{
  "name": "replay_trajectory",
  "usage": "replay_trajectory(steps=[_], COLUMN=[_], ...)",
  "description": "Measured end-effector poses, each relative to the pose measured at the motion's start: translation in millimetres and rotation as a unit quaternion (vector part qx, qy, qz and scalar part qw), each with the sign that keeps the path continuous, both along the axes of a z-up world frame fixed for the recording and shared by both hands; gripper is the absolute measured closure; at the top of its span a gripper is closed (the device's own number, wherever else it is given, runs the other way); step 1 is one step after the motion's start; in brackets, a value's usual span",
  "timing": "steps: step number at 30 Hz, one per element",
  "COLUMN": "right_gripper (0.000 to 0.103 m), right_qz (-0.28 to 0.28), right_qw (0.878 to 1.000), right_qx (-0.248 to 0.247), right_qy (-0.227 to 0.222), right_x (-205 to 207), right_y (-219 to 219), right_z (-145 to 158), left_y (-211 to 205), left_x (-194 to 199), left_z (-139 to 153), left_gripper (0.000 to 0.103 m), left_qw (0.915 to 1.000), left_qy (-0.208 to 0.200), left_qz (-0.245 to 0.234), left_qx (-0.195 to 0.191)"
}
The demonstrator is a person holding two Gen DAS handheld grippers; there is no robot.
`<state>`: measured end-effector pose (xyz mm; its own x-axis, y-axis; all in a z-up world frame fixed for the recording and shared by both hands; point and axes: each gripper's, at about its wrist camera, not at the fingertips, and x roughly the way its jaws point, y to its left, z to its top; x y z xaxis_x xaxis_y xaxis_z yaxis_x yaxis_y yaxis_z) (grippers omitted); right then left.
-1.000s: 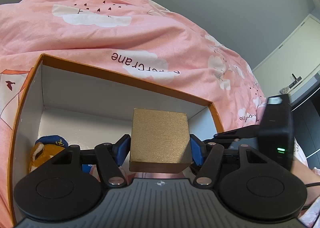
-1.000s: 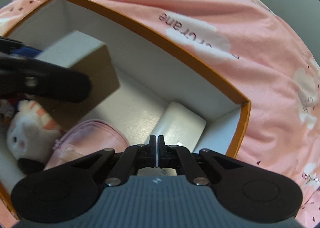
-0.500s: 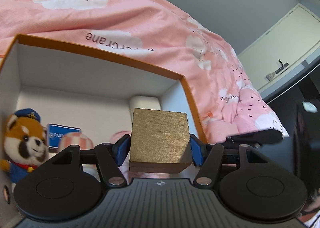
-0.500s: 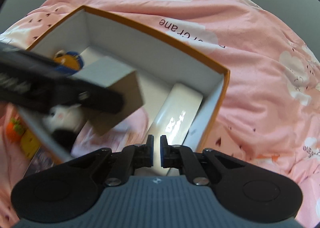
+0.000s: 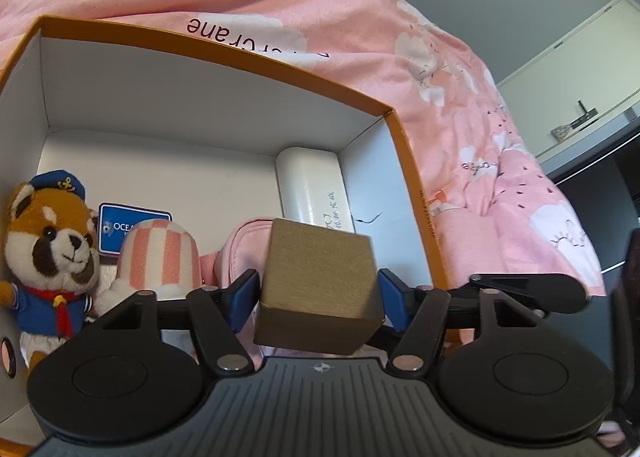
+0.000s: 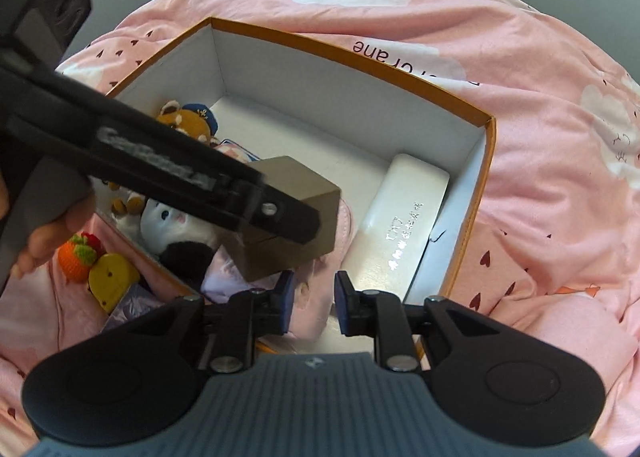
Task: Organize objects
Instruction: 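Grasp the gold cube box with the right gripper while the left gripper releases it, then carry the gold cube box over the orange box with the right gripper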
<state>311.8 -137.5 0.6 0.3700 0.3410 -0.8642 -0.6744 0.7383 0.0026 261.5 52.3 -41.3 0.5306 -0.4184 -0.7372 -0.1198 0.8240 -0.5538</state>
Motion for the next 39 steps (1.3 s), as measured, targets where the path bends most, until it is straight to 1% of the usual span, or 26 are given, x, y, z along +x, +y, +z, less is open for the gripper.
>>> replay_trajectory(steps=[4,7,8,11,12,15,16,17,19,20,21,22,24,26,28,33,35,36,39], right_gripper=[0.079,0.078,0.078,0.077,0.075,0.052,0.047,0.045,0.033,0.030,0.024,0.022,0.022,0.022,0.021,0.022,0.027,0.034,0.034], right_qz=[-0.013,-0.014,-0.013,-0.015,-0.021,-0.047,-0.056,-0.065,-0.093,-0.112,-0.133,-0.156,-0.193,-0.214,-0.219,-0.227,-0.231,-0.234,-0.240], right_qw=[1.000,1.000,1.000,1.000,0.999,0.997,0.997,0.995,0.991,0.988,0.984,0.980,0.971,0.966,0.967,0.969,0.969,0.968,0.966], right_qx=[0.008,0.016,0.017,0.026,0.031,0.050,0.056,0.063,0.078,0.086,0.092,0.096,0.100,0.097,0.083,0.059,0.048,0.047,0.059], right_qy=[0.000,0.002,0.001,0.002,0.006,0.019,0.025,0.033,0.051,0.060,0.069,0.078,0.097,0.104,0.097,0.077,0.074,0.074,0.072], right_x=[-0.8,-4.0,-5.3,-8.0,-8.2,-10.4,-11.2,-12.0,-11.4,-10.1,-8.1,-6.5,-2.0,0.2,-1.4,-7.0,-7.3,-6.8,-6.1], right_y=[-3.3,-5.0,-5.0,-5.2,-5.2,-4.2,-2.8,-1.2,2.7,4.2,5.9,7.8,12.6,19.3,29.1,46.9,50.9,50.2,44.2], right_z=[-0.6,2.3,4.6,13.4,16.3,22.9,24.4,25.1,24.8,23.8,22.0,19.6,14.3,9.6,5.1,-4.8,-10.2,-12.2,-9.7], left_y=[7.7,14.7,16.8,21.5,23.1,28.5,31.2,33.6,38.5,40.9,43.2,45.7,49.0,51.2,54.2,60.9,62.4,62.7,62.6], left_x=[-8.2,-15.5,-17.7,-24.0,-26.4,-32.2,-33.3,-34.3,-35.7,-36.8,-37.7,-38.4,-39.7,-41.5,-43.9,-45.6,-47.0,-47.5,-48.1], left_z=[4.2,6.3,7.7,14.6,17.7,27.6,30.2,31.9,33.3,33.3,33.0,32.4,31.2,30.8,30.7,29.3,28.9,28.7,27.1], left_gripper=[0.027,0.029,0.031,0.036,0.039,0.039,0.039,0.039,0.039,0.039,0.039,0.039,0.039,0.039,0.039,0.039,0.039,0.039,0.039], left_qw=[0.9995,0.9993,0.9993,0.9995,0.9996,0.9988,0.9985,0.9982,0.9978,0.9977,0.9976,0.9975,0.9971,0.9964,0.9960,0.9956,0.9955,0.9955,0.9956], left_qy=[-0.001,-0.003,-0.005,-0.018,-0.023,-0.043,-0.047,-0.049,-0.051,-0.052,-0.053,-0.053,-0.054,-0.058,-0.061,-0.065,-0.068,-0.069,-0.070], left_qz=[-0.017,-0.012,-0.011,-0.006,-0.001,0.015,0.018,0.023,0.031,0.034,0.038,0.042,0.050,0.055,0.058,0.066,0.065,0.065,0.062], left_qx=[-0.025,-0.035,-0.037,-0.024,-0.015,0.015,0.023,0.027,0.029,0.027,0.025,0.022,0.021,0.028,0.029,0.013,0.009,0.008,0.006])
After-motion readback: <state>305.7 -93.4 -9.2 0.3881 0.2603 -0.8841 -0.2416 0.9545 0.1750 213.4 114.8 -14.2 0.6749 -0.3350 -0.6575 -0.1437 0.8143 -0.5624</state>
